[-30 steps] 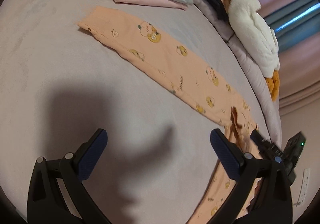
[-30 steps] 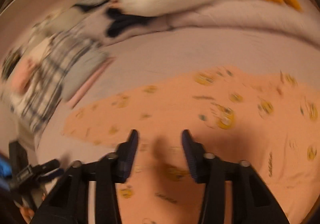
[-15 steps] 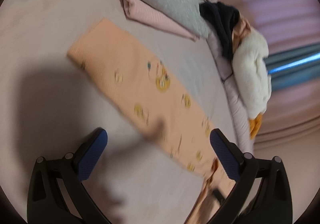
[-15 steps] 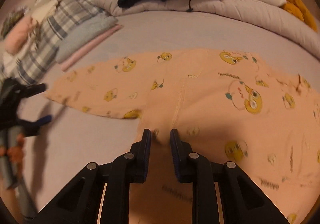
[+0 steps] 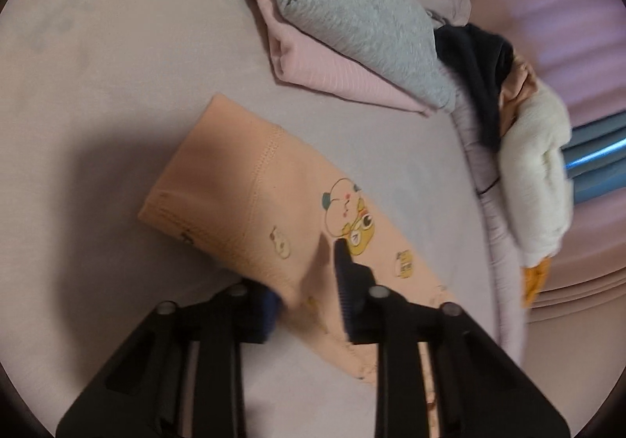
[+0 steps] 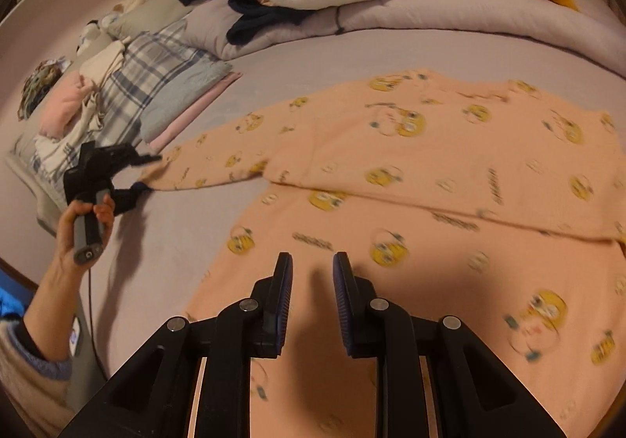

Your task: Fold small clothes

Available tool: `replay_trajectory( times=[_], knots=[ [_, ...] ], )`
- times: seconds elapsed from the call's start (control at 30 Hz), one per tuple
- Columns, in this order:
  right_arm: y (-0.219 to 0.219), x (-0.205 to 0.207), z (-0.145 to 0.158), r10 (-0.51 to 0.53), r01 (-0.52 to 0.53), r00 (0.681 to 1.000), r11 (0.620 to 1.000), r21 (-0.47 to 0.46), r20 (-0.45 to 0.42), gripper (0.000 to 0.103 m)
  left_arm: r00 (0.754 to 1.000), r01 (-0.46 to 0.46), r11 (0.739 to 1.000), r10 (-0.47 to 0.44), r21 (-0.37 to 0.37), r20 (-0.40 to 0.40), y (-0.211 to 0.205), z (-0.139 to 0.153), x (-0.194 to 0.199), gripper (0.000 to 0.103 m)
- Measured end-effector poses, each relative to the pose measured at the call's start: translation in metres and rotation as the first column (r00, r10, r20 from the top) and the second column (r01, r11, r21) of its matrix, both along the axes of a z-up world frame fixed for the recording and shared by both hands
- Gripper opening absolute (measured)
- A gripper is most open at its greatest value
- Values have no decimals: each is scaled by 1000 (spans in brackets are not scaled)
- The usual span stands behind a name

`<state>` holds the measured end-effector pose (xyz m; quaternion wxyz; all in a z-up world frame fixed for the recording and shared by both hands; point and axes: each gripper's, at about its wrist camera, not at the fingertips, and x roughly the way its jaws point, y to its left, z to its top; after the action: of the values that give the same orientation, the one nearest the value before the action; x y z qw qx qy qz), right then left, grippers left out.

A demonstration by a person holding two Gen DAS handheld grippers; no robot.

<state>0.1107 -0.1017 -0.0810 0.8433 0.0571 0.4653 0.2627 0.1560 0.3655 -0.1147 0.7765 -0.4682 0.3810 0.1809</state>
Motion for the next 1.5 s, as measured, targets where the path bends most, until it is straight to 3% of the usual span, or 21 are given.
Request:
replay_trajectory(
  times=[0.07, 0.17, 0.3, 0.37, 0.43, 0.63, 0.7, 0.8, 0.9, 0.97, 1.03, 1.07, 1.17, 1.3, 1.4, 1.5],
  knots=[
    [-10, -3, 1, -18, 18, 1000, 1000, 5, 0, 23, 1000, 16, 999, -16, 39, 8, -8, 11, 0, 10],
    [-25, -10, 0, -51, 51, 999, 998, 21, -9, 23, 997, 61, 987, -68, 147, 41, -32, 41, 5, 8],
    [-47, -17, -3, -108, 109, 994, 993, 40, -16, 23, 976, 169, 951, -198, 261, 90, -80, 79, 22, 5],
    [-60, -20, -5, -134, 135, 991, 989, 53, -26, 23, 954, 235, 925, -279, 298, 114, -114, 97, 32, 5],
    [-71, -23, -6, -159, 161, 987, 985, 65, -34, 24, 924, 302, 894, -359, 330, 128, -150, 110, 43, 5],
    [-105, -33, -4, -239, 241, 970, 965, 102, -34, 24, 793, 521, 764, -599, 381, 116, -277, 121, 68, 5],
    [-116, -36, -4, -265, 268, 963, 956, 117, -35, 24, 743, 588, 705, -664, 397, 80, -323, 112, 71, 6],
    [-133, -41, -6, -305, 308, 951, 941, 143, -44, 24, 682, 670, 643, -731, 371, 35, -367, 89, 75, 6],
    [-145, -42, -9, -328, 335, 942, 928, 164, -72, 24, 648, 713, 610, -762, 346, 8, -383, 73, 69, 11],
    [-148, -41, -9, -326, 338, 941, 923, 187, -89, 28, 649, 714, 615, -761, 336, 12, -375, 71, 66, 18],
    [-146, -34, -6, -309, 325, 945, 917, 233, -103, 33, 672, 692, 629, -740, 353, 1, -361, 71, 58, 43],
    [-143, -29, -4, -293, 312, 950, 914, 260, -111, 39, 692, 672, 643, -722, 368, -1, -349, 71, 48, 61],
    [-115, -8, 1, -251, 267, 963, 926, 266, -96, 42, 747, 610, 674, -665, 417, -18, -305, 70, 28, 62],
    [-38, 26, 11, -74, 74, 997, 982, 174, -8, 42, 818, 538, 711, -571, 452, -75, -244, 59, 10, 62],
    [20, 49, 18, 57, -63, 997, 993, 98, 59, 42, 861, 486, 748, -498, 452, -102, -200, 46, -10, 62],
    [81, 77, 20, 170, -171, 979, 985, -4, 110, 42, 890, 446, 786, -441, 428, -118, -172, 32, -27, 62]
  ],
)
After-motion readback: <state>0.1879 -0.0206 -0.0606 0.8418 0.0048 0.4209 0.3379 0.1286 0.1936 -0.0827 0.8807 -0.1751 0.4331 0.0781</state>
